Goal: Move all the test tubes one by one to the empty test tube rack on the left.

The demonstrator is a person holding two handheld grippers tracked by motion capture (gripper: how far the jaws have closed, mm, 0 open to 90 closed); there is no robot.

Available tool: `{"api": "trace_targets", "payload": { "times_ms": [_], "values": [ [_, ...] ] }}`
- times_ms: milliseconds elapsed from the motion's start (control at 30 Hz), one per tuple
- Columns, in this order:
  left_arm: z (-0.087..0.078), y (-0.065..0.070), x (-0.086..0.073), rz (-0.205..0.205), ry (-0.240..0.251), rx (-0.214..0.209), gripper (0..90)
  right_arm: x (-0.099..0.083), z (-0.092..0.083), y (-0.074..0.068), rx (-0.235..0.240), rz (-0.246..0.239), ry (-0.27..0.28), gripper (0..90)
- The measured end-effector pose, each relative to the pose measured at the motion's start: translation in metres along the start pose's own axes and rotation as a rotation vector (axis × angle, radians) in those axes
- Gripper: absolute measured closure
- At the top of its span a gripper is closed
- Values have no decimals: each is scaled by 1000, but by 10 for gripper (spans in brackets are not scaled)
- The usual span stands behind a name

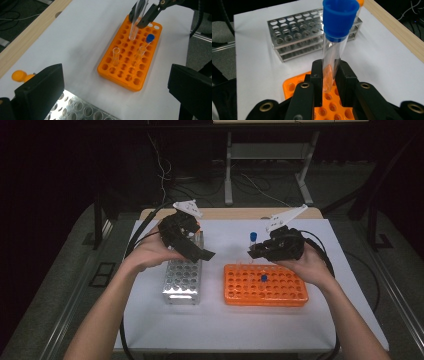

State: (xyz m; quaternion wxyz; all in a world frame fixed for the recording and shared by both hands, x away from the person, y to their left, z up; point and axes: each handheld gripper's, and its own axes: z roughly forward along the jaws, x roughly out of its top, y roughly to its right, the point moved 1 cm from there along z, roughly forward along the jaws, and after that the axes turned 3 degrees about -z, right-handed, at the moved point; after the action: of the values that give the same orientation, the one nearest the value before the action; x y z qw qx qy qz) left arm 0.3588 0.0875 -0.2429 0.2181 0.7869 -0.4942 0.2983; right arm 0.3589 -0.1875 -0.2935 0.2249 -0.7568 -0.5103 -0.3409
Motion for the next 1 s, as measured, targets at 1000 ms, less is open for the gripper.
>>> {"api": "trace_targets", "payload": {
  "times_ms": [1000],
  "values": [
    [10,19,34,101,-47,-90,307,40,36,-36,103,-117,-24,762]
  ]
}}
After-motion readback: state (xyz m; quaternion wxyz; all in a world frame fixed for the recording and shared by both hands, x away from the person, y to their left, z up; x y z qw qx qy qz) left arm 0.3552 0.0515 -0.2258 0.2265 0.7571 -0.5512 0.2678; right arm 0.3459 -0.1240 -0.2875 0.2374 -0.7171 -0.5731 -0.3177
